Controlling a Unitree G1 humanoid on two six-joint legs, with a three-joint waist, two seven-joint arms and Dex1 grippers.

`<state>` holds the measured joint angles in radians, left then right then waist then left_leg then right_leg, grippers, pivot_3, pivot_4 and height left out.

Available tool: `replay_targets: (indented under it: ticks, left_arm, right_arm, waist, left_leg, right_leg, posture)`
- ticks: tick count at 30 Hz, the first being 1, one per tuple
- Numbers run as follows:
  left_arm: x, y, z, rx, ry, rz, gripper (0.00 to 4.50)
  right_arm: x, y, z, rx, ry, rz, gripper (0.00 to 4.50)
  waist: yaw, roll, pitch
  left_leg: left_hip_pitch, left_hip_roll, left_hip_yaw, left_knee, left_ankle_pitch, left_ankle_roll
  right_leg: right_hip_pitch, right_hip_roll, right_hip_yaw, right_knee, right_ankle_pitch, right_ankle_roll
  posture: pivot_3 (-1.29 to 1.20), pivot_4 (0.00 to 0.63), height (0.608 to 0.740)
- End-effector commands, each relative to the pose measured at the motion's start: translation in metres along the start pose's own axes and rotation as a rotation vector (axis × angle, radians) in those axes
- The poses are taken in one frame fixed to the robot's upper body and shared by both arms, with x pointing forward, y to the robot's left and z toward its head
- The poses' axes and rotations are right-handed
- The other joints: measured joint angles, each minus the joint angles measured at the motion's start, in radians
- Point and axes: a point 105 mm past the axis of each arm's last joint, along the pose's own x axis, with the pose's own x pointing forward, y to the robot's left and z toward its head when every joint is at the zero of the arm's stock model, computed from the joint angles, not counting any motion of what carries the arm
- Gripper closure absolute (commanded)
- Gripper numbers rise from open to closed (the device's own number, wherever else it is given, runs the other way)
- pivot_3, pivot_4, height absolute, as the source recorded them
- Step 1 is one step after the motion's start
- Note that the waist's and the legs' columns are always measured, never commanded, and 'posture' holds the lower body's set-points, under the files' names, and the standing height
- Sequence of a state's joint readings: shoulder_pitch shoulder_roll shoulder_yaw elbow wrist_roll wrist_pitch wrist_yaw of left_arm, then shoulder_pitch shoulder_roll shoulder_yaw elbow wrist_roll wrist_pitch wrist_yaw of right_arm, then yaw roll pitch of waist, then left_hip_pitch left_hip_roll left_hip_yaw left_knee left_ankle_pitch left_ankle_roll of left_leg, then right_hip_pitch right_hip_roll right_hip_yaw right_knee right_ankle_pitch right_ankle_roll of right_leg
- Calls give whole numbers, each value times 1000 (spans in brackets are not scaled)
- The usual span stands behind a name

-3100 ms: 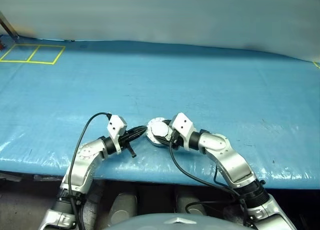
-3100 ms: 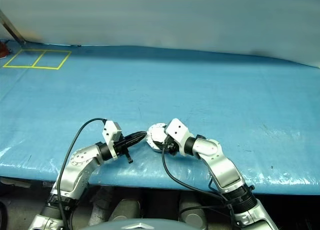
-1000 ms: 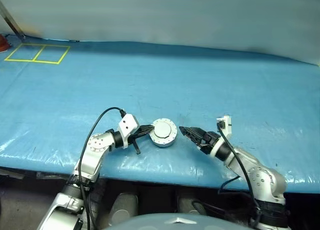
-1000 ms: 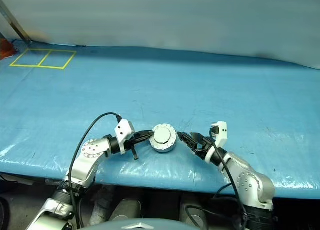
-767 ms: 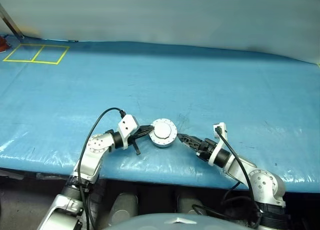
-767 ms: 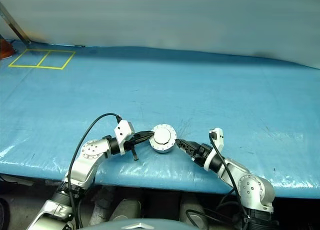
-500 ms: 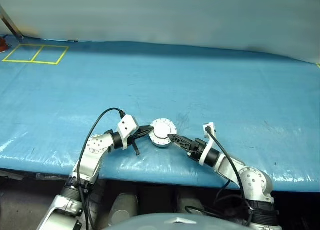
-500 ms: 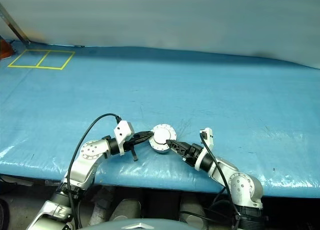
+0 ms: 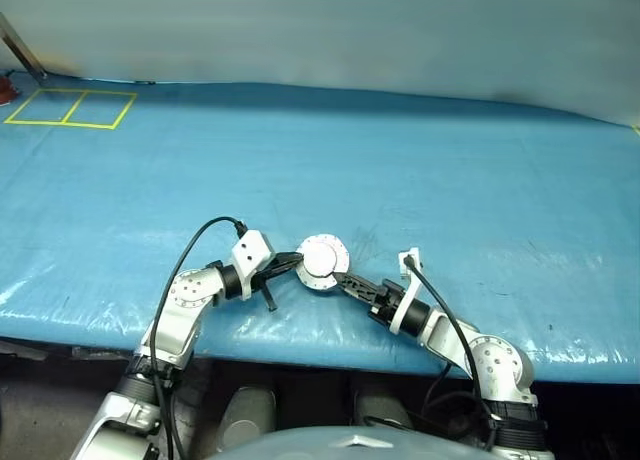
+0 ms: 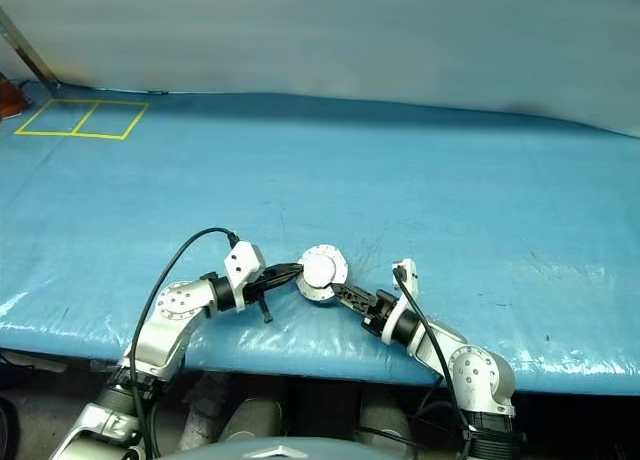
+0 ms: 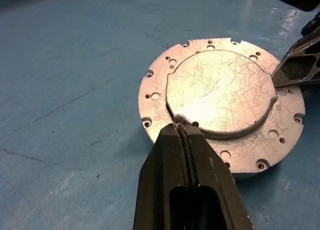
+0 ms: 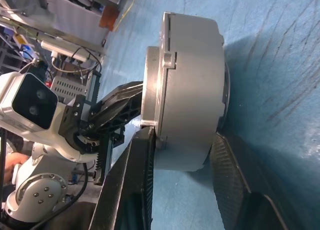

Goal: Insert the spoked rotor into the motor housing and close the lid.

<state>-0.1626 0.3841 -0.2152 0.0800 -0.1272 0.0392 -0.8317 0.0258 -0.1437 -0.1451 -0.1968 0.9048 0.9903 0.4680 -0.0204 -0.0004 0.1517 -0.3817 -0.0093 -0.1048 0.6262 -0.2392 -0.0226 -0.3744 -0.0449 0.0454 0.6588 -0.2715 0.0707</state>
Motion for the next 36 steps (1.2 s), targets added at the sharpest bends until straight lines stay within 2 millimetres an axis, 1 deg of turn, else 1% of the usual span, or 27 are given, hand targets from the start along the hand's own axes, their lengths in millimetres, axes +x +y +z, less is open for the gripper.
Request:
replay_targets:
  ticks: [1,6,9,14,18,19,24,26,29,32,34,36]
  left_arm:
    - [6,-14,-16,-33,60,-54,4485]
    - [5,-13,-11,-35,41,-52,4485]
    - [1,-12,-2,-46,2,-49,4485]
    - [-12,-14,19,-80,-74,-76,4485]
    - [-27,-3,37,-110,-137,-55,4485]
    - [-30,-1,39,-114,-143,-50,4485]
    - [-44,19,44,-155,-173,53,4485]
    - [-49,24,47,-201,-202,83,4485]
    - [-56,27,55,-376,-297,85,4485]
    - [-62,32,51,-450,-315,127,4485]
    - [-64,33,48,-482,-319,152,4485]
    - [-67,32,49,-523,-348,161,4485]
  right_arm:
    - [5,9,1,-20,-6,36,3249]
    - [9,13,1,-21,-12,45,3249]
    - [9,10,1,-6,-27,36,3250]
    - [8,-1,1,38,-53,-14,3282]
    - [10,-5,3,66,-76,-41,3285]
    - [11,-5,2,69,-77,-43,3285]
    - [14,-4,7,151,-135,-25,3285]
    - [16,1,13,186,-174,6,3285]
    - [17,13,22,217,-228,66,3285]
    - [20,30,30,234,-269,147,3285]
    - [23,40,35,237,-285,188,3285]
    - [25,49,39,239,-297,230,3285]
  waist:
    - [0,0,0]
    - [-1,0,0]
    - [-4,0,0]
    - [-11,1,2]
    - [-16,0,4]
    - [-18,0,5]
    - [-19,0,5]
    - [-19,0,5]
    - [-19,0,6]
    - [-20,0,6]
    - [-22,0,7]
    - [-22,0,8]
  left_leg:
    - [0,0,0,0,0,0]
    - [0,0,0,1,0,0]
    - [0,0,0,1,0,0]
    - [-2,1,0,-1,0,0]
    - [-5,1,0,-1,0,0]
    - [-6,2,0,-1,0,0]
    - [-6,2,0,-1,0,0]
    - [-6,2,0,-1,0,0]
    - [-8,2,0,0,0,0]
    - [-15,1,0,1,0,0]
    - [-17,1,0,1,0,0]
    - [-17,1,0,1,0,0]
  right_leg:
    - [0,0,0,0,0,0]
    - [0,0,0,0,0,1]
    - [0,0,0,0,0,0]
    - [-3,0,1,1,0,0]
    - [-7,1,0,1,1,-2]
    - [-7,1,0,2,2,-3]
    - [-8,1,0,1,2,-4]
    - [-8,1,0,1,2,-4]
    - [-9,1,0,1,2,-4]
    - [-16,1,0,3,3,-5]
    - [-18,1,1,3,3,-5]
    - [-19,1,1,4,3,-5]
  posture:
    - [0,150,740]
    - [0,150,740]
    - [0,150,740]
    - [0,150,740]
    - [0,150,740]
    - [0,150,740]
    - [0,150,740]
    - [0,150,740]
    - [0,150,740]
    - [0,150,740]
    - [0,150,740]
    - [0,150,740]
